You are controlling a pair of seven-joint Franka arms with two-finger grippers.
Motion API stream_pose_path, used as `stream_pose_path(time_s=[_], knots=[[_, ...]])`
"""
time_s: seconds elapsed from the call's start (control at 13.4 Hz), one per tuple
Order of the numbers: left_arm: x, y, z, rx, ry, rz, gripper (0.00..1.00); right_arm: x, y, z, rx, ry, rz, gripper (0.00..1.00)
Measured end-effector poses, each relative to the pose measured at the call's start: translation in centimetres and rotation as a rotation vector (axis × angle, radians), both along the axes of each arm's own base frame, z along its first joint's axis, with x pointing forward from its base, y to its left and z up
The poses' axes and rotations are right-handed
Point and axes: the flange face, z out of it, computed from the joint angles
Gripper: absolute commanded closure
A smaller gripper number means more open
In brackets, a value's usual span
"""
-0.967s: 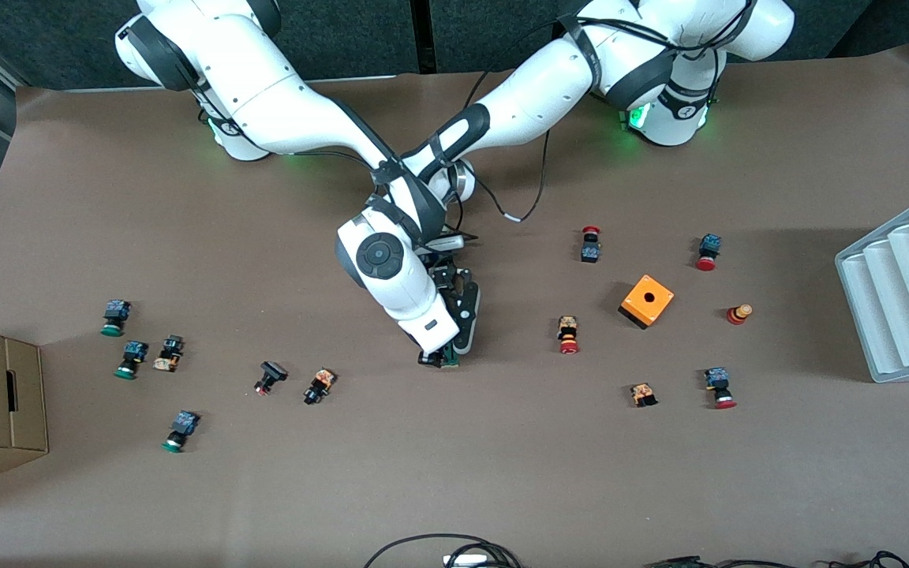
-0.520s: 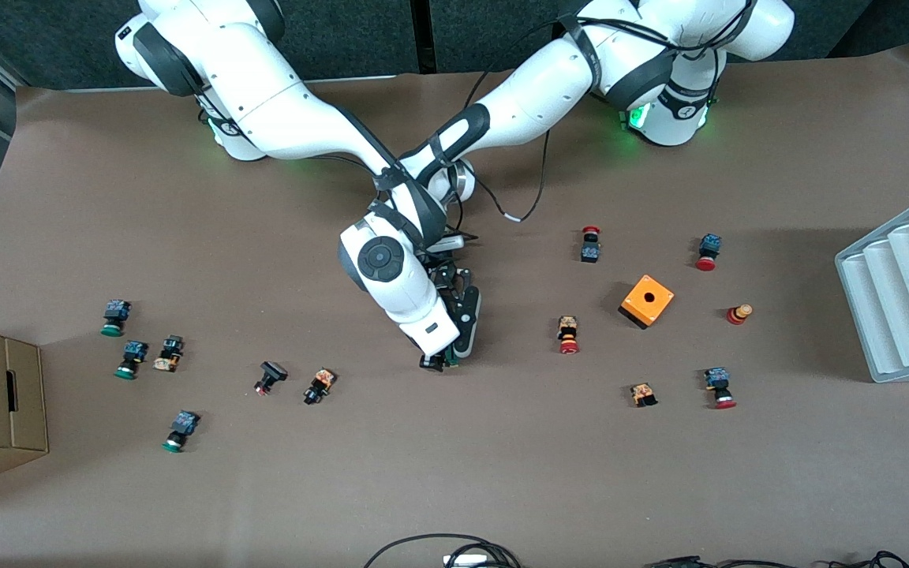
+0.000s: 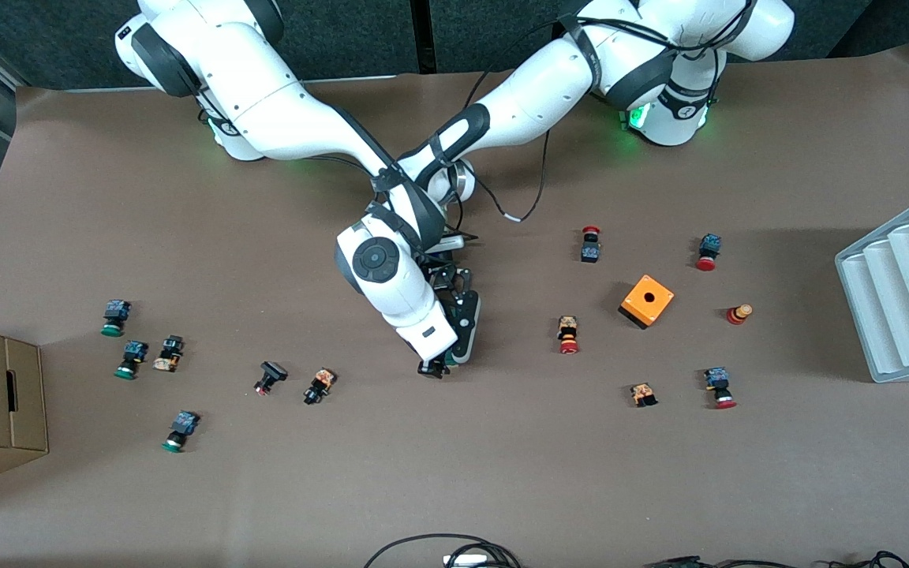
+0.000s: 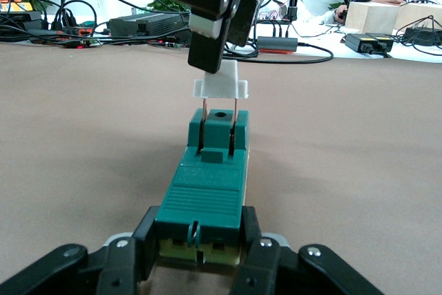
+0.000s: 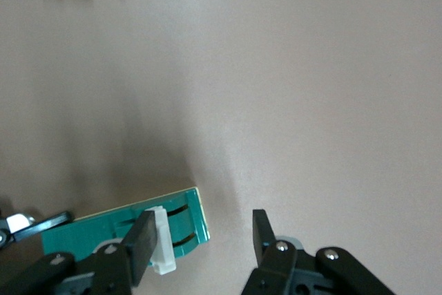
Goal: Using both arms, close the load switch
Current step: 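Raise the right gripper off the upright white handle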
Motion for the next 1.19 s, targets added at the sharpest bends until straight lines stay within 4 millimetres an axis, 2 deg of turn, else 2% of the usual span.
stream_pose_path(time_s=[0.82,1.19], knots=[[0.0,0.0,0.0,0.0,0.0,0.0,0.6,0.8,0.1,0.0,0.01,-0.018,-0.007,0.36],[0.0,0.0,0.0,0.0,0.0,0.0,0.6,1.9,-0.7,-0.5,0.017,-0.032,-0.025,0.36]])
